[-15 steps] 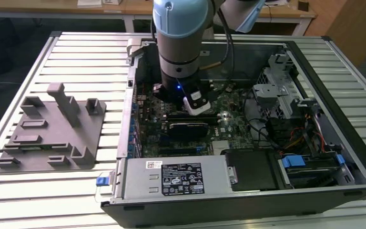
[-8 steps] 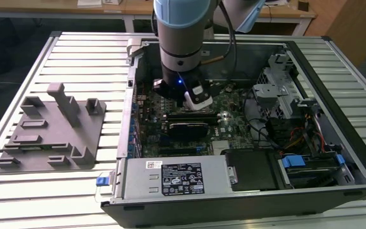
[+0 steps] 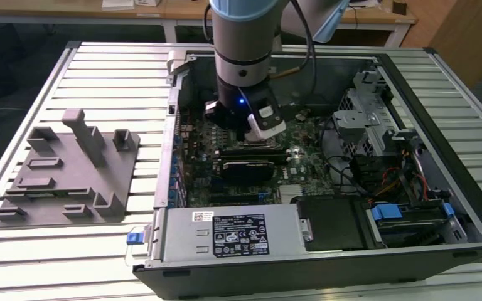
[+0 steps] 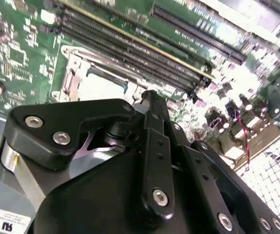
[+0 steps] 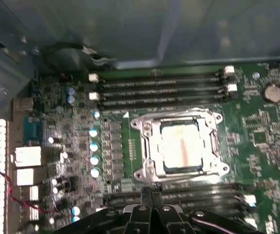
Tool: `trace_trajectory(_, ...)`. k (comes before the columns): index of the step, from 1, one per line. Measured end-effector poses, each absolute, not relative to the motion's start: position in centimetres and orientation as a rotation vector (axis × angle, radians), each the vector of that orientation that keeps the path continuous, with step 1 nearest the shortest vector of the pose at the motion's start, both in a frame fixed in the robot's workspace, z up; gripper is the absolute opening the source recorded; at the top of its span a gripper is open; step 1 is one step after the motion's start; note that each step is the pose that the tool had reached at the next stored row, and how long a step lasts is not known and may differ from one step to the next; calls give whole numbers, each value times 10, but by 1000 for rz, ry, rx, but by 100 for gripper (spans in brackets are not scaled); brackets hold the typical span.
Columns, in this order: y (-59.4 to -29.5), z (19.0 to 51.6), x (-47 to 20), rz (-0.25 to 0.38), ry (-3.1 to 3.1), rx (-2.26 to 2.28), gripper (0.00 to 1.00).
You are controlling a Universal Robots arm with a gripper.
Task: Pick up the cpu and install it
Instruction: 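Install the second cpu locking lever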
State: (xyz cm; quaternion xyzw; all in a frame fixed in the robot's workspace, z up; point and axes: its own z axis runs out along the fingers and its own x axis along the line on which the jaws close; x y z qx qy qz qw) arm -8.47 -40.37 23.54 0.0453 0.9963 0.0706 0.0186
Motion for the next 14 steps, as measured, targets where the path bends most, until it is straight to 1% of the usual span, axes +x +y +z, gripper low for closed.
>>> trace_trajectory(3, -402, 235, -81, 191, 3094, 142, 11)
trace_trajectory(14, -396, 235, -56, 160, 3096, 141, 11)
